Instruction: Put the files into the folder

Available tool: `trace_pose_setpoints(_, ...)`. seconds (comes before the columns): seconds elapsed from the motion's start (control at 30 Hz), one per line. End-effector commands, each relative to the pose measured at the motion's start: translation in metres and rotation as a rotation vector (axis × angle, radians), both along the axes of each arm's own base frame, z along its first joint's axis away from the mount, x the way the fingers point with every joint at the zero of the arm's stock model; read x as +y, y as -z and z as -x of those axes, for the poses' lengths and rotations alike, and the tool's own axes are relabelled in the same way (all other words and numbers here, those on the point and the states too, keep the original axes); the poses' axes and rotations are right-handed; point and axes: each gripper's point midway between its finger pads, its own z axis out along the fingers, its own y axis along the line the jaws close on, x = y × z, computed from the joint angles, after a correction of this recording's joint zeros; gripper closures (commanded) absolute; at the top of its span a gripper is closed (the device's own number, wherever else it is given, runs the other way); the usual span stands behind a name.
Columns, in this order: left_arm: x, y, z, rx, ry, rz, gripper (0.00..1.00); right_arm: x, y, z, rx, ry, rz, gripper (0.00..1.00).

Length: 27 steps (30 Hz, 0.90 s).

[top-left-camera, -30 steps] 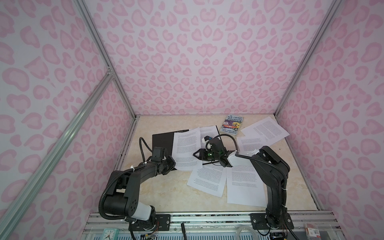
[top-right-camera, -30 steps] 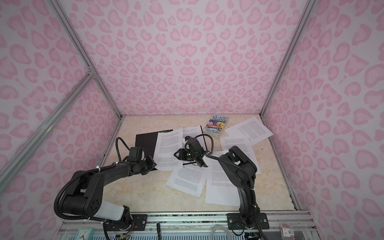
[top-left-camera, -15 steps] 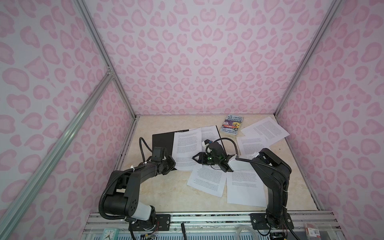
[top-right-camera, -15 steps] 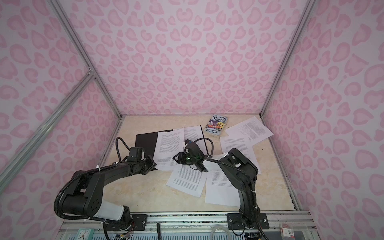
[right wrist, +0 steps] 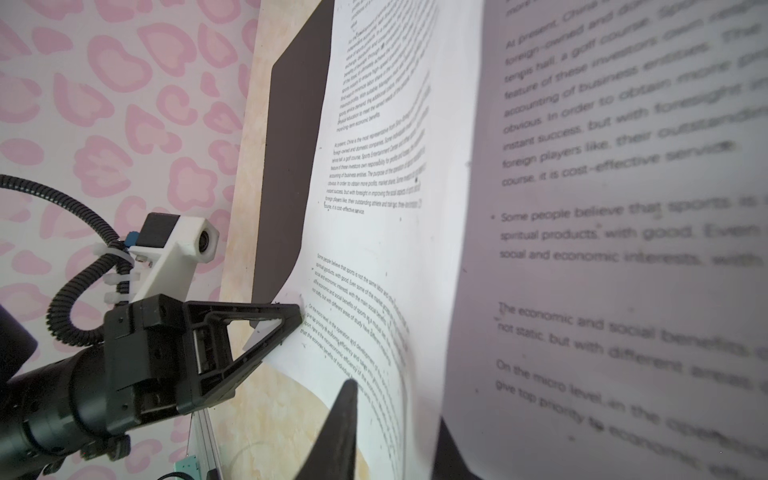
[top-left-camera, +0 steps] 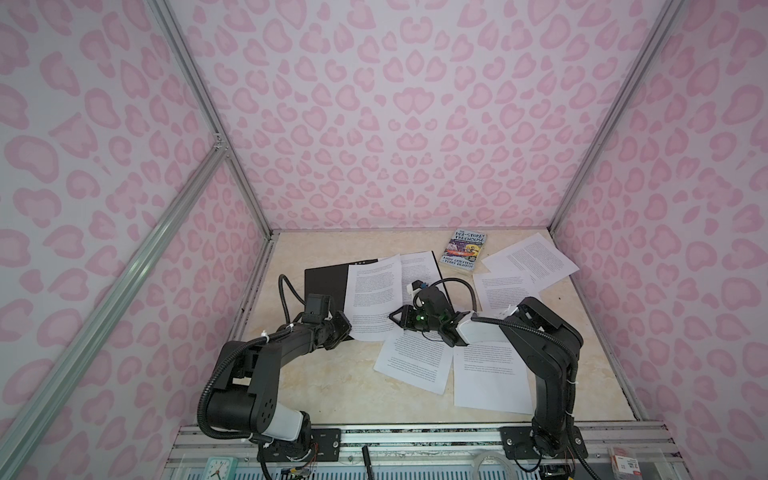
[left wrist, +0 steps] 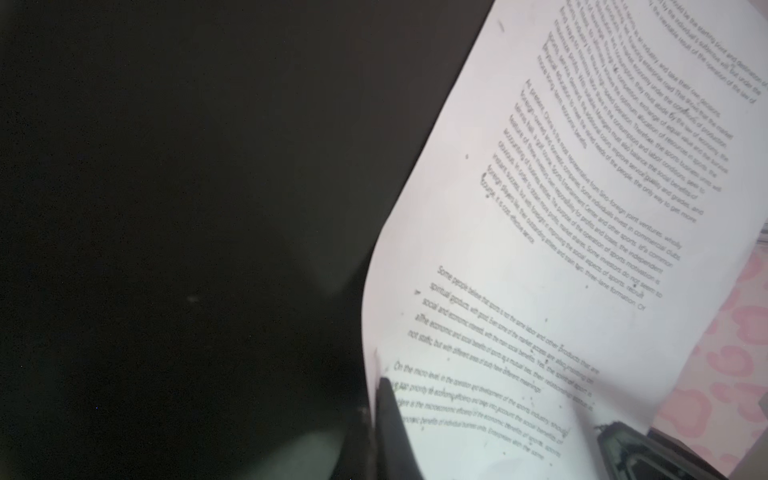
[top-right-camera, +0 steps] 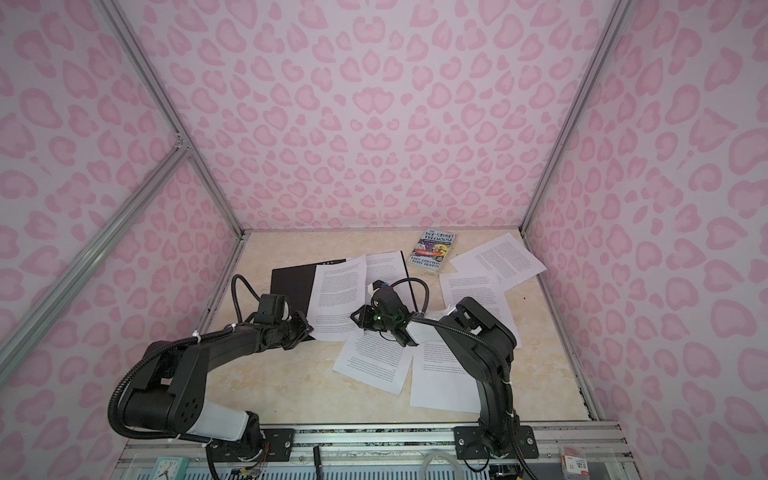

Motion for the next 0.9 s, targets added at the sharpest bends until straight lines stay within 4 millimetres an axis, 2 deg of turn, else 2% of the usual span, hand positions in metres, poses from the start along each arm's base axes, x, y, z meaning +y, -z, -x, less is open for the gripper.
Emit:
trace_pose_setpoints(0.0,-0.003,-0.006,-0.006,-0.026,0.005,0.013,0.97,0.002,0.001,-0.002,-0.002,0.009,-0.002,0.87)
trace_pose_setpoints(0.1,-0.003,-0.007,-0.006,-0.028,0.006,0.015,0.97,0.001,-0.001,-0.003,-0.002,0.012,0.006,0.97)
trace_pose_setpoints(0.17,-0.004,-0.008,-0.007,-0.031,0.011,0.019,0.97,0.001,-0.002,-0.003,-0.005,0.011,0.010,1.00)
trace_pose_setpoints(0.33,-0.006,-0.021,-0.010,-0.073,0.034,0.023,0.94,0.002,-0.009,-0.003,-0.012,-0.002,0.003,1.00)
trace_pose_setpoints(0.53,-0.011,-0.047,-0.013,-0.164,0.066,0.039,0.80,-0.004,-0.025,-0.006,-0.024,-0.025,0.061,1.00)
trace_pose_setpoints(0.57,-0.013,-0.053,-0.014,-0.186,0.078,0.049,0.74,-0.006,-0.028,-0.006,-0.024,-0.035,0.067,1.00)
trace_pose_setpoints(0.63,-0.019,-0.067,-0.014,-0.229,0.106,0.064,0.48,-0.005,-0.035,-0.005,-0.021,-0.084,0.056,1.00)
trace_pose_setpoints(0.7,-0.030,-0.086,-0.013,-0.300,0.150,0.094,0.31,-0.009,-0.038,-0.005,-0.004,-0.122,0.055,1.00)
trace_pose_setpoints(0.77,-0.042,-0.108,-0.010,-0.387,0.198,0.097,0.18,-0.020,-0.037,-0.008,0.012,-0.126,0.089,1.00)
trace_pose_setpoints(0.87,-0.056,-0.147,0.001,-0.549,0.267,0.076,0.05,-0.043,-0.035,-0.013,0.025,-0.118,0.152,1.00)
